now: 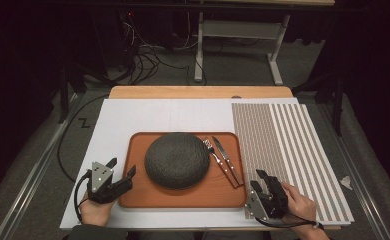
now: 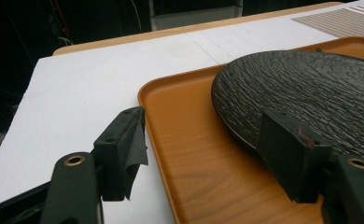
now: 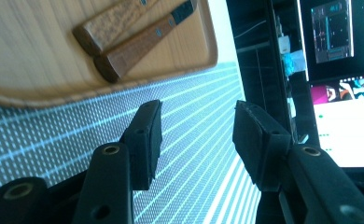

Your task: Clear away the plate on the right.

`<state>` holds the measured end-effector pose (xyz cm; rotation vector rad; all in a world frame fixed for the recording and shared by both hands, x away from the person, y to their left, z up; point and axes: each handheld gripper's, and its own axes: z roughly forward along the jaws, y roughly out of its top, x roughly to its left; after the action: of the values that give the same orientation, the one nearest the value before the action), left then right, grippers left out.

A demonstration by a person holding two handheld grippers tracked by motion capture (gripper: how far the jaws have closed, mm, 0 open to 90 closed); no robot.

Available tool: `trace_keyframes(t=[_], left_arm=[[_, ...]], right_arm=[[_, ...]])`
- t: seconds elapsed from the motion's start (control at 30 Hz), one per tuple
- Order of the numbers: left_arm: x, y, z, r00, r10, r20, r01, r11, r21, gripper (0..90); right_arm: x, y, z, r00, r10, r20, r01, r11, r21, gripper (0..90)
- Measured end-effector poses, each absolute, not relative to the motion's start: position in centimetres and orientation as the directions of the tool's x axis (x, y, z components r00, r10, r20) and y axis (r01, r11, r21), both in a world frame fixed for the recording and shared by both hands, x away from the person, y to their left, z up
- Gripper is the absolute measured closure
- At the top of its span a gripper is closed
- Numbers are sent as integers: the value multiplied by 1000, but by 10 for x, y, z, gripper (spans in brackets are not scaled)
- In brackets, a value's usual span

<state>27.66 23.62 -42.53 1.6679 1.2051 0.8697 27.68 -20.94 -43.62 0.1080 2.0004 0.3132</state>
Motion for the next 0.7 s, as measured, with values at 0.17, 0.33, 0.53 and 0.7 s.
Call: trace_keyframes(t=[0.17,0.33,0.53,0.7], left_arm=[[277,236,-425,284,958,43,340,-142,929,327],[277,236,-425,284,958,42,341,-142,929,327],[276,236,-425,283,958,42,341,-142,929,327],[276,236,-425,283,958,42,341,-141,930,327]], right_arm=[[277,-216,-436,-438,229,-869,-61,957,283,528],[278,-224,-435,-438,268,-858,-34,949,314,518],[279,-234,-434,-439,314,-842,-15,934,356,508],[279,-243,-433,-442,347,-827,7,923,384,503]])
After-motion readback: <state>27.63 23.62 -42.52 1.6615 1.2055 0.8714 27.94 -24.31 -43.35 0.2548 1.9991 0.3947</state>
